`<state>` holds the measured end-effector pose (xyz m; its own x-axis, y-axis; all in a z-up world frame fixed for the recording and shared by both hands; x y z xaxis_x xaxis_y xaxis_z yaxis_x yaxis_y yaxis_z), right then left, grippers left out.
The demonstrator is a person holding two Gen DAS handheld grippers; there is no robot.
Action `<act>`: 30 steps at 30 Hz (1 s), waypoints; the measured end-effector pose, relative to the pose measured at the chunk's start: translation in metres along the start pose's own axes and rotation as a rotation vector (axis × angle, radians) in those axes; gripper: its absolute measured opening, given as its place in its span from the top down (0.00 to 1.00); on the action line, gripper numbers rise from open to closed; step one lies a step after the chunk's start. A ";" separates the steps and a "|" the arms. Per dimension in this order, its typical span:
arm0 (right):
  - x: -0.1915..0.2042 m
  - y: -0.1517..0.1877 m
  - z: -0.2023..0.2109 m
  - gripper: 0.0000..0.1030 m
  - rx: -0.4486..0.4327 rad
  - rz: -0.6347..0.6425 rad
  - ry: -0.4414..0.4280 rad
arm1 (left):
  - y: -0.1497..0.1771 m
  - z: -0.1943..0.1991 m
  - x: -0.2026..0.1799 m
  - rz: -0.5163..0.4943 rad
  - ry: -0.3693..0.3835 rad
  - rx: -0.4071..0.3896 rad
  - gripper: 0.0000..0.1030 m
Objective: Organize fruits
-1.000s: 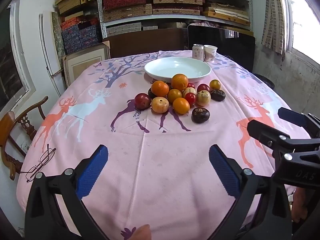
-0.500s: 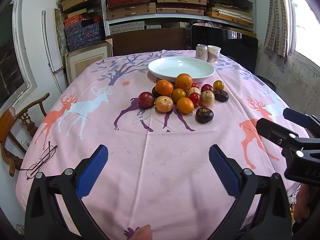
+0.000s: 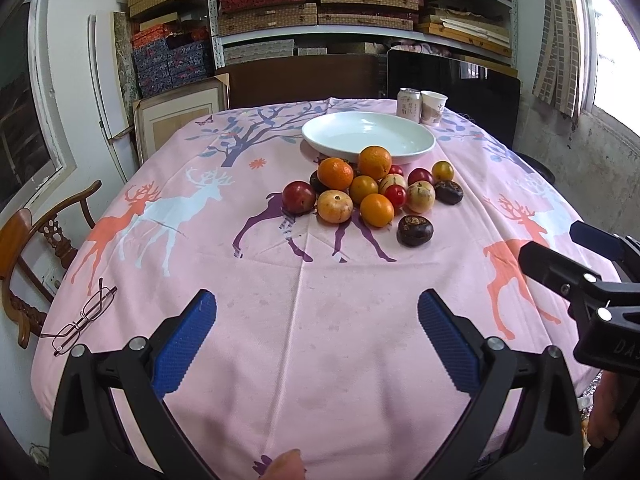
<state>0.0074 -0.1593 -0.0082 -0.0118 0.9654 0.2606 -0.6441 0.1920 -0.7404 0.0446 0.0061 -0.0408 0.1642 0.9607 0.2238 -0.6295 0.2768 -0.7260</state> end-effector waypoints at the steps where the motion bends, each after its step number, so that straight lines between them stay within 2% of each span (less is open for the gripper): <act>1: 0.000 0.000 0.001 0.03 0.001 0.000 -0.001 | 0.000 0.000 0.000 0.000 0.000 0.001 0.04; 30: 0.002 0.001 0.001 0.03 0.007 0.001 -0.002 | 0.005 -0.003 -0.002 -0.002 0.002 0.011 0.04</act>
<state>0.0056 -0.1575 -0.0080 -0.0145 0.9652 0.2613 -0.6491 0.1897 -0.7366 0.0432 0.0052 -0.0469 0.1669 0.9603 0.2235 -0.6375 0.2781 -0.7185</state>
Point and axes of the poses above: each gripper's, at about its wrist camera, not at the fingertips, and z roughly against the way its jaws point, x to its left, y to its underside, the point moved 6 cm from there along -z, roughly the way its jaws point, and after that the axes turned 13 degrees about -z, right-handed, at the moved point
